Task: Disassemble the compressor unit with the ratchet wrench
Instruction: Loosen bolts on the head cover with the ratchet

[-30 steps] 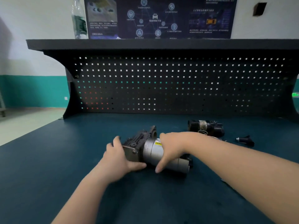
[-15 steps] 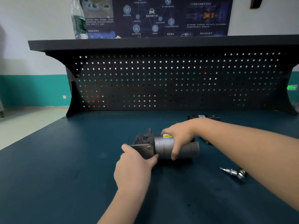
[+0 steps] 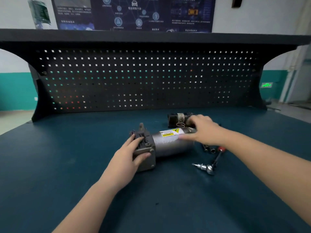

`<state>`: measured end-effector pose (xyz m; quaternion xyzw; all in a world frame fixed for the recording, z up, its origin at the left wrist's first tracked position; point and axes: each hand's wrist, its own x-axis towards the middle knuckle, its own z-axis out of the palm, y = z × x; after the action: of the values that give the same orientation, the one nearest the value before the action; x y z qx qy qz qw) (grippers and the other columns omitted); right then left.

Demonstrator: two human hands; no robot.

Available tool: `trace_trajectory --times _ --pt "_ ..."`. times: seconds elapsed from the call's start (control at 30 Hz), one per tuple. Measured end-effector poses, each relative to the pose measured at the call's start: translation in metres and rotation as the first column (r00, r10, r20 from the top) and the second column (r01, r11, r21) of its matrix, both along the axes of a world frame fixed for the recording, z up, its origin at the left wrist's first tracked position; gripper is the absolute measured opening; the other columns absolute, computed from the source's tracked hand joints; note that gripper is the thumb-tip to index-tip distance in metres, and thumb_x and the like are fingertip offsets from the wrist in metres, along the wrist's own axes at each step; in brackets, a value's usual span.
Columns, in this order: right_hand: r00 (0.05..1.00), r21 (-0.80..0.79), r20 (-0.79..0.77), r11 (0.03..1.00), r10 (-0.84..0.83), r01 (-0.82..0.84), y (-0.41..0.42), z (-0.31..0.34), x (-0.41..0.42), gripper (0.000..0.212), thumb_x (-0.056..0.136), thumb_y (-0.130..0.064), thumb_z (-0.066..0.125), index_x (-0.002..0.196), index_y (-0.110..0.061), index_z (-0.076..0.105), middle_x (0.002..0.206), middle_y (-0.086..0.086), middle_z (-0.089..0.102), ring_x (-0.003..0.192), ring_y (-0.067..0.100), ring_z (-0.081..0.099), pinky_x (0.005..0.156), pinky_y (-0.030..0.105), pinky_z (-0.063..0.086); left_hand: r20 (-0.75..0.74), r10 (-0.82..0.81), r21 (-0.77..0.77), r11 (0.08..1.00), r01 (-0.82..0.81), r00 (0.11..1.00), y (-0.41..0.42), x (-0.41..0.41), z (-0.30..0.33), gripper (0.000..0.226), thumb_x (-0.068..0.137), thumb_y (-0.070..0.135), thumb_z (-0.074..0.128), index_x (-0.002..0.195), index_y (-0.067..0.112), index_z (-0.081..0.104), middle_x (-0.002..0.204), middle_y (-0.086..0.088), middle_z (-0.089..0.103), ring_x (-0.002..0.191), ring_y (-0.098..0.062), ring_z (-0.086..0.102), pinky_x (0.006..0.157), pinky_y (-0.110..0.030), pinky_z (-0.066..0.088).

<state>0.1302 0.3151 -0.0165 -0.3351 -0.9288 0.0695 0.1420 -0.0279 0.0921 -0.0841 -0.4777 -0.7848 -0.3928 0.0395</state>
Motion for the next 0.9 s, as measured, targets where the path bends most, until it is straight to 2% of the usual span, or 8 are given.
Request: trace_trajectory --times 0.1,0.17,0.23,0.33,0.5,0.7,0.77,0.9 --pt "0.888 -0.051 0.029 0.886 -0.459 0.46 0.017 -0.017 0.044 0.042 0.085 -0.055 0.052 0.08 -0.013 0.056 0.101 0.011 0.07 0.077 0.026 0.06 0.068 0.031 0.047 0.007 0.011 0.024 1.0 -0.011 1.0 0.002 -0.001 -0.001 0.056 0.085 0.041 0.062 0.138 0.034 0.043 0.152 0.015 0.026 0.137 -0.008 0.029 0.104 -0.016 0.022" --pt "0.821 -0.12 0.235 0.823 -0.52 0.556 0.018 -0.034 0.054 0.046 0.09 -0.053 0.046 0.082 -0.009 0.06 0.067 0.008 0.071 0.065 0.022 0.065 0.062 0.025 0.048 0.029 0.006 0.025 1.0 -0.006 1.0 0.003 -0.001 0.0 0.056 0.085 0.04 0.064 0.137 0.035 0.044 0.151 0.016 0.027 0.136 -0.006 0.031 0.104 -0.016 0.023" --pt "0.828 -0.317 0.205 0.765 -0.522 0.561 0.017 -0.047 0.049 0.043 0.093 -0.046 0.046 0.075 -0.008 0.055 0.04 0.004 0.057 0.044 0.021 0.054 0.048 0.021 0.042 0.057 -0.001 0.048 0.999 -0.002 0.998 0.002 0.001 0.0 0.055 0.084 0.039 0.066 0.135 0.036 0.047 0.15 0.017 0.029 0.134 -0.003 0.032 0.104 -0.016 0.024" --pt "0.836 -0.61 -0.022 0.67 -0.548 0.423 0.013 -0.053 0.041 0.029 0.09 -0.028 0.055 0.073 -0.006 0.051 0.044 0.008 0.05 0.027 0.016 0.038 0.037 0.016 0.028 0.062 0.006 0.104 0.994 -0.012 0.998 -0.001 0.005 -0.001 0.053 0.082 0.037 0.068 0.131 0.037 0.05 0.147 0.018 0.035 0.131 0.0 0.035 0.105 -0.016 0.027" --pt "0.788 -0.738 -0.217 0.625 -0.576 0.253 0.007 -0.054 0.052 0.024 0.092 -0.018 0.049 0.074 -0.003 0.051 0.053 0.01 0.051 0.034 0.016 0.044 0.035 0.016 0.032 0.071 -0.033 0.15 0.988 0.022 0.997 -0.01 0.002 -0.002 0.05 0.084 0.032 0.067 0.131 0.034 0.051 0.139 0.018 0.044 0.127 0.006 0.037 0.094 0.004 0.023" --pt "0.682 -0.552 -0.681 0.799 -0.269 -0.236 -0.035 -0.025 0.046 0.015 0.09 -0.007 0.041 0.076 -0.004 0.047 0.046 0.002 0.054 0.029 0.01 0.035 0.033 0.018 0.025 0.143 -0.043 0.222 0.975 0.011 0.989 -0.01 0.002 0.001 0.039 0.088 0.036 0.06 0.127 0.032 0.054 0.112 0.034 0.053 0.106 0.023 0.045 0.078 0.007 0.03" --pt "0.639 -0.479 -0.755 0.788 -0.146 -0.386 -0.057 -0.011 0.027 0.003 0.087 0.001 0.042 0.086 -0.002 0.043 0.046 0.002 0.057 0.026 0.012 0.037 0.032 0.014 0.025 0.152 -0.066 0.244 0.969 0.028 0.986 -0.011 0.001 0.002 0.032 0.09 0.033 0.058 0.122 0.032 0.058 0.113 0.033 0.054 0.11 0.015 0.048 0.081 0.006 0.03" --pt "0.598 -0.352 -0.802 0.8 0.01 -0.486 -0.089 -0.006 -0.007 0.023 0.087 -0.001 0.045 0.09 -0.021 0.034 0.064 0.015 0.059 0.028 0.013 0.04 0.031 0.018 0.028 0.208 -0.142 0.254 0.963 0.087 0.968 -0.013 0.0 0.001 0.024 0.093 0.028 0.055 0.115 0.035 0.063 0.128 0.024 0.049 0.12 0.012 0.041 0.079 0.006 0.031"
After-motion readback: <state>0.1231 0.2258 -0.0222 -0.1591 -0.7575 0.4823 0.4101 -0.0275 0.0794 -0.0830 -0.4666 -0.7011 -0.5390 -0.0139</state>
